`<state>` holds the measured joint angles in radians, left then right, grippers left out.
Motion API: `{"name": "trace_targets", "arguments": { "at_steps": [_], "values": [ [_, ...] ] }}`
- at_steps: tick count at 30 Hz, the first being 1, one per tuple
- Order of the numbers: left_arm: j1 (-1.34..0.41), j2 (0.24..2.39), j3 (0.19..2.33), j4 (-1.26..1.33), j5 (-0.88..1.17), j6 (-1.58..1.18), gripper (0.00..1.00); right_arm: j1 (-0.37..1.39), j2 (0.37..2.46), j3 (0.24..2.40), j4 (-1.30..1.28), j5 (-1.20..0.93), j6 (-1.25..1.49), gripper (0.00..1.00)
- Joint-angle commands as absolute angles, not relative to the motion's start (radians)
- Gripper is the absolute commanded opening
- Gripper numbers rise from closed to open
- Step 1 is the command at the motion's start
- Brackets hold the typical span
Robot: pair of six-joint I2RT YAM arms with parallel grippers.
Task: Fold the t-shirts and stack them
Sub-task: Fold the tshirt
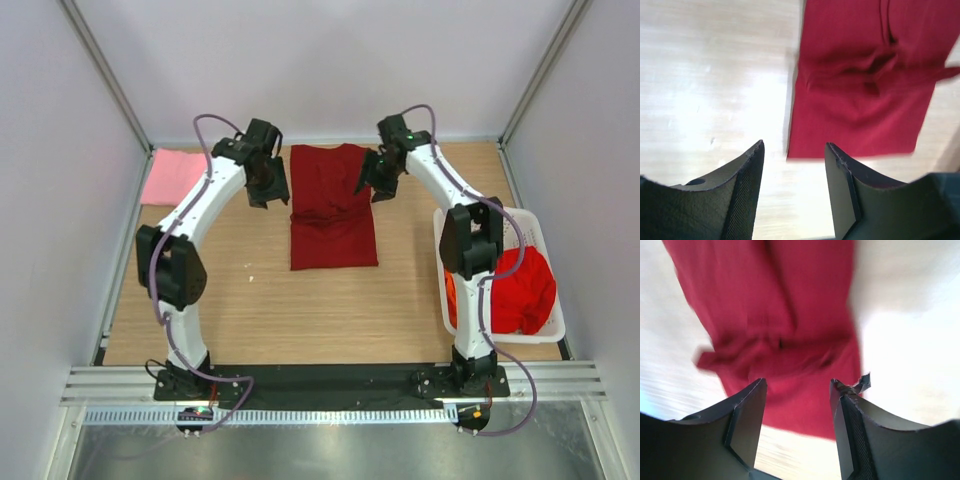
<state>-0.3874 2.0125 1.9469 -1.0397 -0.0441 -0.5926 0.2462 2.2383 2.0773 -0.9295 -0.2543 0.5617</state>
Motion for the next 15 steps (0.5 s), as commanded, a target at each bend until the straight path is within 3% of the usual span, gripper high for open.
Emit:
{"name": "trace_targets", "arguments": {
  "at_steps": [1,7,15],
  "values": [
    [-0.385,1.839,1.784,-1.002,-0.02,-0.574,0.53,0.403,2.079,1.947,-1.002,-0.036,0.456,0.6],
    [-0.387,1.665,1.553,-0.95,0.037,-0.578,0.51,0.54,2.085,1.842,-0.887,0.049,0.575,0.6],
    [-0.387,1.568,1.467,-0.963,0.055,-0.568,0.5,0.595,2.195,1.891,-0.807,0.155,0.56,0.58]
  ]
}}
